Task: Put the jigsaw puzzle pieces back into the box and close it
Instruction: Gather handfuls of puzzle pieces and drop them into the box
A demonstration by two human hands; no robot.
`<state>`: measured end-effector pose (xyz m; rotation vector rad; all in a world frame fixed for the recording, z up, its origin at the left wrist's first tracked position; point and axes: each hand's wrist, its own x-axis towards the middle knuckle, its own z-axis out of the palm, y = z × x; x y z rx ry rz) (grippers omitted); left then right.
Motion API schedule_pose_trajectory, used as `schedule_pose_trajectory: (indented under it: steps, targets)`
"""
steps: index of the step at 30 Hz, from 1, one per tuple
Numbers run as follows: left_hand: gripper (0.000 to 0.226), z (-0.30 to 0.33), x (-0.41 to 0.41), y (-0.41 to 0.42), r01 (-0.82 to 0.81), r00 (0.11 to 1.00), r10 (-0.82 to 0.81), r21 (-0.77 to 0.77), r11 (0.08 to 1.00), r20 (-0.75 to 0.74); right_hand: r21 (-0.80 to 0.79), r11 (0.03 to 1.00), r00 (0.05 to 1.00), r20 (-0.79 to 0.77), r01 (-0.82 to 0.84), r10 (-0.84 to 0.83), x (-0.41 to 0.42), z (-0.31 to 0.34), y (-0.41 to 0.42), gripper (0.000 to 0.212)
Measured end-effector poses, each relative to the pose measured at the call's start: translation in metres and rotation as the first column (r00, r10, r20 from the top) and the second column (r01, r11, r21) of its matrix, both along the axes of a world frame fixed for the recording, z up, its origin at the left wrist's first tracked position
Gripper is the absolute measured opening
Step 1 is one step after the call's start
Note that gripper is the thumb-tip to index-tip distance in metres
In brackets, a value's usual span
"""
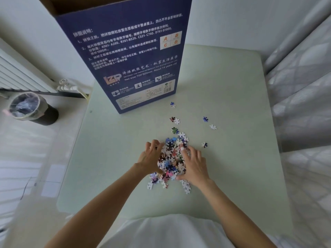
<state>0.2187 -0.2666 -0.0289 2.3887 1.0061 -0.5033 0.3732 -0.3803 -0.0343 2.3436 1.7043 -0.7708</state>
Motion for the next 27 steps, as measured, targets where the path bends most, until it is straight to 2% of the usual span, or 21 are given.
schedule_pose_trajectory:
  steps: [3, 5, 13, 19, 23, 27]
  targets:
    - [0.103, 0.000, 0.003, -0.003, -0.057, 0.995, 0.060, -0.045, 0.997, 0.075, 0.042, 0.994, 0.992, -0.082, 0.096, -0.093, -0.003, 0.004, 0.001, 0.114]
    - [0.090, 0.000, 0.005, -0.004, -0.089, 0.988, 0.096, -0.063, 0.994, 0.121, 0.050, 0.990, 0.985, -0.117, 0.132, -0.125, -0.007, 0.008, 0.002, 0.102]
    - [0.062, -0.001, 0.008, -0.005, -0.173, 0.965, 0.186, -0.085, 0.981, 0.187, 0.072, 0.981, 0.970, -0.182, 0.180, -0.164, -0.011, 0.013, 0.014, 0.062]
    - [0.058, 0.001, 0.011, -0.003, -0.181, 0.964, 0.194, -0.084, 0.980, 0.180, 0.131, 0.969, 0.963, -0.198, 0.210, -0.182, -0.004, 0.013, 0.024, 0.051]
    - [0.054, 0.000, 0.014, -0.004, -0.210, 0.950, 0.232, -0.123, 0.970, 0.208, 0.100, 0.957, 0.943, -0.227, 0.272, -0.244, -0.001, 0.012, 0.026, 0.046]
    - [0.071, 0.001, 0.015, -0.007, -0.203, 0.952, 0.242, -0.203, 0.958, 0.187, 0.100, 0.951, 0.931, -0.259, 0.292, -0.258, -0.002, 0.017, 0.029, 0.044]
